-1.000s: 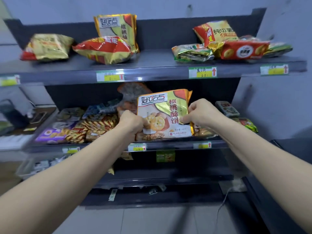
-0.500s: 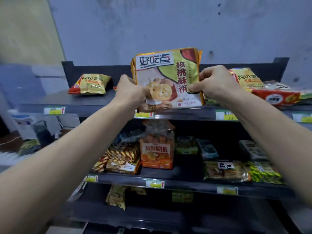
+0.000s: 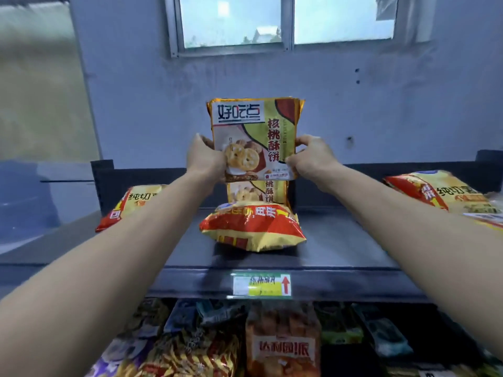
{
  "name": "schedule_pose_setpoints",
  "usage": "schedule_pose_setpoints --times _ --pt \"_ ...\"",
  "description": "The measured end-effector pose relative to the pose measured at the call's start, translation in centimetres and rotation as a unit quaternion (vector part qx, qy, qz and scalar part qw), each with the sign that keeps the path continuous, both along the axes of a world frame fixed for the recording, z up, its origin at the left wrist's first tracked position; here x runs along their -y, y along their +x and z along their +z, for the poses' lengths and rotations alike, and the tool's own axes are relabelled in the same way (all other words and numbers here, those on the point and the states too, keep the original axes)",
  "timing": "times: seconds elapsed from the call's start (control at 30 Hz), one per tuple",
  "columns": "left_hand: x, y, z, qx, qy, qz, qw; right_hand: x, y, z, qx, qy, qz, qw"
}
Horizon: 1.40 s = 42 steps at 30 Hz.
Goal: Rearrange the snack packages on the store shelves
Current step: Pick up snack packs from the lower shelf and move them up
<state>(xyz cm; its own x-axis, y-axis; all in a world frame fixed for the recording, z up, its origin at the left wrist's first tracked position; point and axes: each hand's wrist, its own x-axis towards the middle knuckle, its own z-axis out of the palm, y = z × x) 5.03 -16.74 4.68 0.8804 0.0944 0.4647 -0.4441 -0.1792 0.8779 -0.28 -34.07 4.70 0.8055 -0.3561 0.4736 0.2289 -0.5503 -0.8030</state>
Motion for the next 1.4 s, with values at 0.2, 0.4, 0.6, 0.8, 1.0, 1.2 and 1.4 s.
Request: schedule_pose_setpoints --times 0.2,0.4,0.6,0.8,1.0,1.2,1.4 --pt "-0.7 6.4 -2.2 -0.040 0.051 -0.012 0.998 -0.5 5.8 -2.2 -0.072 0.027 0.014 0.997" --pt "-0.3 9.2 -5.4 -0.088 0.138 -0.064 0.984 0.8 8.6 -5.2 -0.159 0.014 -0.013 0.987" --pt "0.4 10.2 -7.1 -0.133 0.206 -0.101 0.964 2.1 8.9 -6.7 -0.226 -0.004 -0.047 0.973" --pt "0.6 9.9 -6.7 -0.142 0.214 -0.102 0.961 2.3 9.0 -6.9 -0.243 -0.015 -0.061 0.968" --pt "-0.4 8.9 -6.3 -0.071 0.254 -0.034 0.964 1.9 7.7 -6.4 -0.202 -0.038 -0.087 0.975" --pt "-1.3 5.8 -4.2 0.012 0.247 -0.001 0.969 0.4 3.9 -4.3 -0.095 -0.090 -0.085 0.988" --pt "-1.8 -0.4 -3.5 0.063 0.219 -0.013 0.974 -2.4 -2.2 -3.5 -0.006 -0.167 -0.043 0.985"
